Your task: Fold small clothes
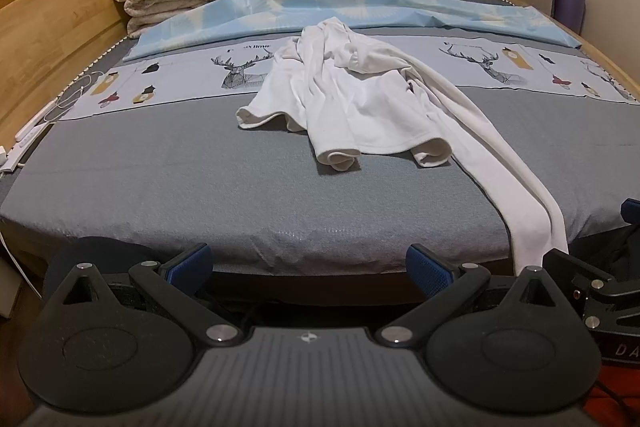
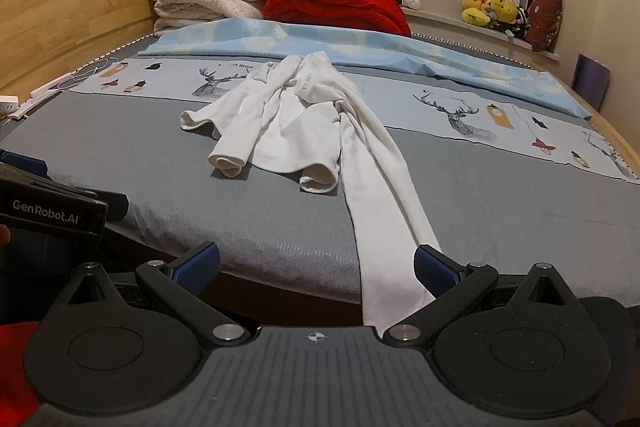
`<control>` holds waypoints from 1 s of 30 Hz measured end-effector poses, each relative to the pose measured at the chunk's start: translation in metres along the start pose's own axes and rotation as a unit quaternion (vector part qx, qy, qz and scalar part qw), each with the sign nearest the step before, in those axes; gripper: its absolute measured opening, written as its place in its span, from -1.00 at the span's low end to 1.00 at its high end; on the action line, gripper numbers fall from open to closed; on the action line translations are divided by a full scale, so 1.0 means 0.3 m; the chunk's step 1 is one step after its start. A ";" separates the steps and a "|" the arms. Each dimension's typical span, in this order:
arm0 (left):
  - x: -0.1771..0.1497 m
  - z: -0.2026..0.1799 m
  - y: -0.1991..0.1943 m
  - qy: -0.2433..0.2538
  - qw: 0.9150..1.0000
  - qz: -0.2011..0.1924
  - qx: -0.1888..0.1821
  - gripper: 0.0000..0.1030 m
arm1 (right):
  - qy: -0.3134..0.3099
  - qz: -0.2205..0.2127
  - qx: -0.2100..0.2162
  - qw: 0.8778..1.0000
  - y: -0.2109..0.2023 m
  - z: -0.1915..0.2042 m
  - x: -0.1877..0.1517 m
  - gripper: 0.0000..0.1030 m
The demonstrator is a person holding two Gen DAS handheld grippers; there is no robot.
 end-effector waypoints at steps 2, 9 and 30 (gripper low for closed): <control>0.000 -0.001 0.000 0.000 1.000 0.000 -0.001 0.99 | 0.000 0.000 0.000 1.000 0.000 -0.001 -0.001 0.98; 0.001 0.003 -0.001 -0.001 1.000 0.000 -0.001 0.99 | 0.002 -0.001 0.001 1.000 0.000 -0.001 -0.002 0.98; 0.000 0.003 -0.002 -0.001 1.000 0.000 -0.002 0.99 | 0.002 0.002 0.001 1.000 0.000 -0.002 -0.006 0.98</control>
Point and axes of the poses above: each gripper's, at about its wrist camera, not at the fingertips, and y roughly the way its jaws point, z to its left, x to its top, the point moved 2 cm from there along y, roughly the way its jaws point, and after that the axes turned 14 degrees about -y, right-handed, at the moved point
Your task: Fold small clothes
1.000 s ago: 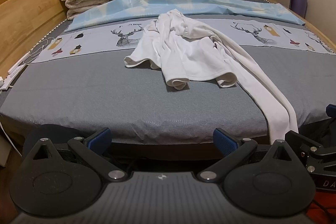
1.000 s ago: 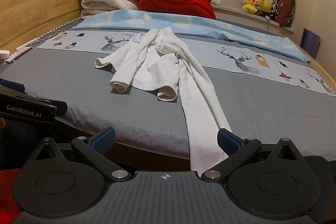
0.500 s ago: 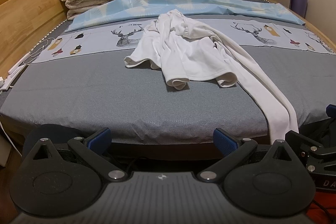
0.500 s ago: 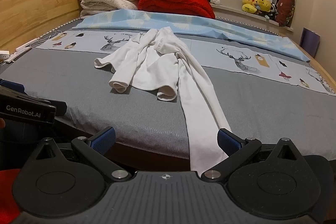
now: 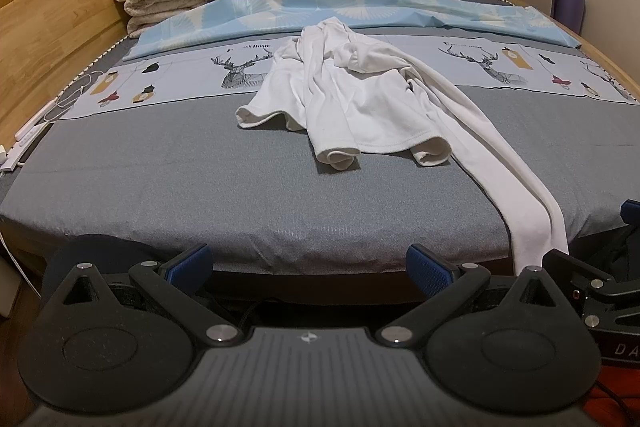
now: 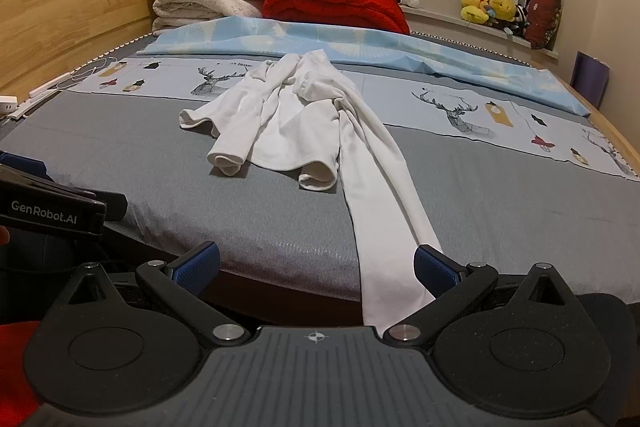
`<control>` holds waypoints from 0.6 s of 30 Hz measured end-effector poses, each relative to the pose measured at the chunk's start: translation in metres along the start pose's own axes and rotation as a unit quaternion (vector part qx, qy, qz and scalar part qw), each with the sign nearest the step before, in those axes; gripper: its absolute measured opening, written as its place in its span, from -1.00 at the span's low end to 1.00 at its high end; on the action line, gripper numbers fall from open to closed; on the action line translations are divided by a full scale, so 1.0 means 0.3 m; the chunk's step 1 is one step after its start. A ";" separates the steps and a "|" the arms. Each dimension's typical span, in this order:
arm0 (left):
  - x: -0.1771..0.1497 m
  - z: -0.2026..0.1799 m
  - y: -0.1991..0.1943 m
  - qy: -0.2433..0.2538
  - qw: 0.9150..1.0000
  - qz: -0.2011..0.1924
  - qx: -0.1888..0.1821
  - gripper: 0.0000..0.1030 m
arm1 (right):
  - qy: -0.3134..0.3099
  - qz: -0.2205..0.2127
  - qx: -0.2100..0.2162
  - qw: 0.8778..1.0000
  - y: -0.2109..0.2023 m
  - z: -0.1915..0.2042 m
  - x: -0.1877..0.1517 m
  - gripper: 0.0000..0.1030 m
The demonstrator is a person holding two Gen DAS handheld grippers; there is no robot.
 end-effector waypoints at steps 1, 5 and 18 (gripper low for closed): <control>0.000 0.000 0.000 0.000 1.000 0.000 0.000 0.99 | 0.000 0.000 0.000 1.000 0.000 0.000 0.000 0.98; 0.000 -0.001 0.000 -0.001 1.000 0.000 0.001 0.99 | 0.000 0.001 0.000 1.000 0.000 0.000 0.000 0.98; -0.008 0.002 0.001 -0.002 1.000 0.002 0.000 0.99 | 0.003 0.003 0.000 1.000 0.010 0.006 -0.013 0.98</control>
Point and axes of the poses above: each gripper's, at about its wrist camera, not at the fingertips, and y roughly the way its jaws point, z to its left, x to its top, the point moved 2 cm from there along y, roughly the way its jaws point, and after that the axes turned 14 degrees about -y, right-handed, at the moved point
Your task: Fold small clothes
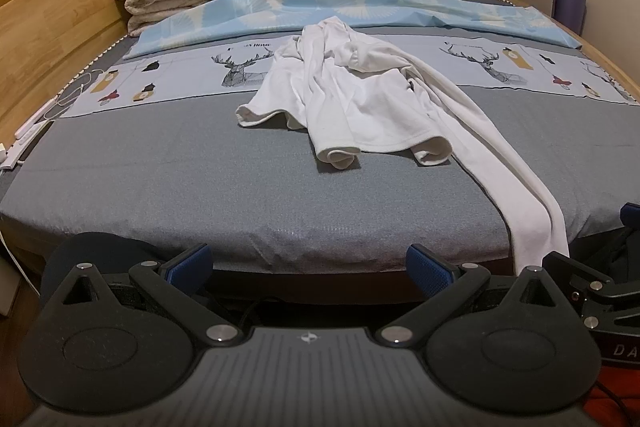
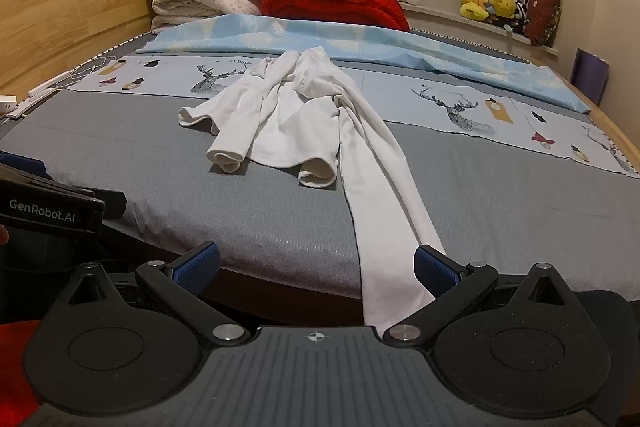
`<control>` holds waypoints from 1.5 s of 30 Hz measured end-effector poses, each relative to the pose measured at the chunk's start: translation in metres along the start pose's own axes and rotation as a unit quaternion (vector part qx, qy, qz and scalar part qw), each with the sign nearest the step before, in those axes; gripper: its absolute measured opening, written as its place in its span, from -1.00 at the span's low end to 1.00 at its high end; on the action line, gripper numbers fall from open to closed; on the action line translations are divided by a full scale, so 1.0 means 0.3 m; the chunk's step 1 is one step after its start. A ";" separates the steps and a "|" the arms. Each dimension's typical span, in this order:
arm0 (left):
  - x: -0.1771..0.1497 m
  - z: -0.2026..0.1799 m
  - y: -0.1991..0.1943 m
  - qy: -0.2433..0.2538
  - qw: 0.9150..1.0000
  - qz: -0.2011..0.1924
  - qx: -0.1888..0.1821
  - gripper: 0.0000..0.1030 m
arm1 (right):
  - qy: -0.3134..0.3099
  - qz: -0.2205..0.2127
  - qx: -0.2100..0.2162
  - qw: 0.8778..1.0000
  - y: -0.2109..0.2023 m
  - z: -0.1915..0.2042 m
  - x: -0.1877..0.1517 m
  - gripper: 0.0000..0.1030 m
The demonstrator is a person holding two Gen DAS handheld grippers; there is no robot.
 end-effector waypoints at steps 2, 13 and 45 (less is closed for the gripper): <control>0.003 0.002 0.001 0.000 1.000 0.000 0.000 0.99 | 0.000 -0.001 0.000 1.000 0.000 0.001 -0.002 0.98; 0.041 0.034 0.031 -0.022 0.999 0.008 -0.023 0.99 | 0.005 0.000 0.006 1.000 0.024 -0.019 0.016 0.98; 0.870 0.131 0.952 -0.088 0.994 -0.056 -0.013 0.99 | 0.118 -0.063 -0.010 0.991 1.020 -0.745 0.574 -0.94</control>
Point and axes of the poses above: each gripper's, at about its wrist camera, not at the fingertips, and y roughly the way its jaws point, z to its left, x to its top, the point moved 2 cm from there along y, roughly the way its jaws point, and after that the axes turned 14 degrees about -y, right-handed, at the moved point
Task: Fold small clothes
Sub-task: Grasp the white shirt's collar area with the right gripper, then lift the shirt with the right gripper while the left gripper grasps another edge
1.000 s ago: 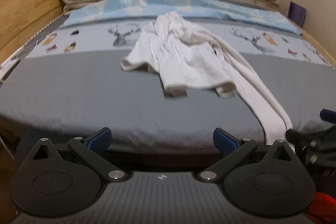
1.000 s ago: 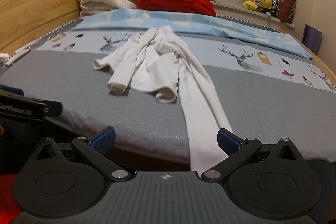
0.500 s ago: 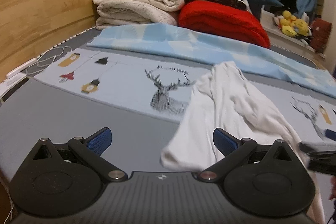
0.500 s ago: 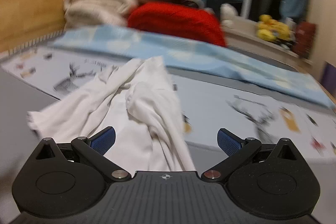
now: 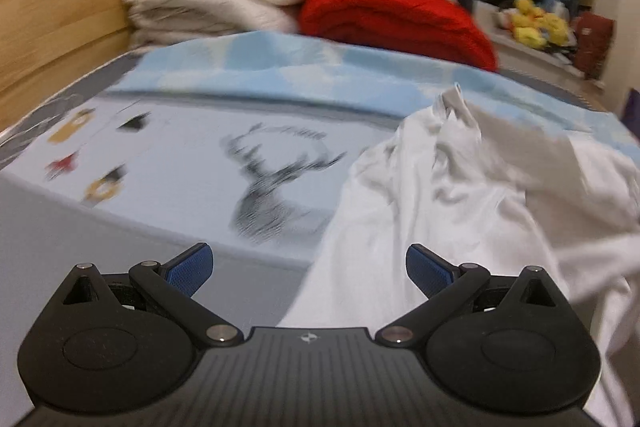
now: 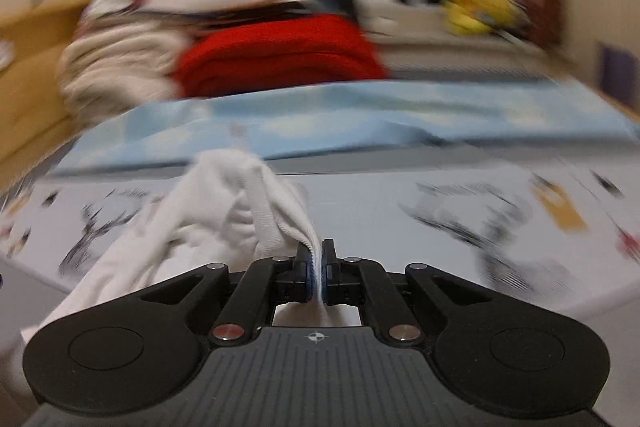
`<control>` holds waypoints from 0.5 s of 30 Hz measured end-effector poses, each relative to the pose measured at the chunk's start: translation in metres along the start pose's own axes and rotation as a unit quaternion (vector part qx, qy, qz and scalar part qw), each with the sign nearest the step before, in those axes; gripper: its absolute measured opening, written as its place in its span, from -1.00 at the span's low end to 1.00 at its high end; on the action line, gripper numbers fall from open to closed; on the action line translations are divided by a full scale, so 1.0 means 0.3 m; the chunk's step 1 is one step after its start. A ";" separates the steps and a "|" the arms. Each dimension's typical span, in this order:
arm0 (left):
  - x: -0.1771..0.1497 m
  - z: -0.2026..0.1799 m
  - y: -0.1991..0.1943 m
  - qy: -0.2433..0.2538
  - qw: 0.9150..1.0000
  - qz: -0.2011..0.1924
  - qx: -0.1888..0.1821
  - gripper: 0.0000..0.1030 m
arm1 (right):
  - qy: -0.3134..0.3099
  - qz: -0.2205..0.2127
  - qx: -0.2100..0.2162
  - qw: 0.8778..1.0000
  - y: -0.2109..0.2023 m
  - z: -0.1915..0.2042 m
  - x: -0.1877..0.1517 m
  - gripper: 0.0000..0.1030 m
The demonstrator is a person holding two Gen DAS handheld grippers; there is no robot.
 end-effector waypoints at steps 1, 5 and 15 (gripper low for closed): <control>0.045 -0.051 0.042 0.006 1.000 -0.001 -0.012 0.99 | 0.017 0.007 -0.004 1.000 -0.023 -0.043 -0.007 -0.94; 0.195 -0.266 0.279 0.037 0.996 0.007 -0.079 0.99 | 0.035 0.029 -0.029 0.999 -0.061 -0.128 -0.067 -0.93; 0.219 -0.697 0.945 0.111 0.981 0.151 -0.043 0.99 | 0.027 0.051 -0.025 0.998 -0.012 -0.178 -0.084 -0.93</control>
Point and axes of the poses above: each gripper's, at about its wrist camera, not at the fingertips, and y roughly the way its jaws point, z to its left, x to its top, the point moved 2 cm from there along y, roughly the way its jaws point, and after that the axes turned 14 degrees about -y, right-handed, at the moved point
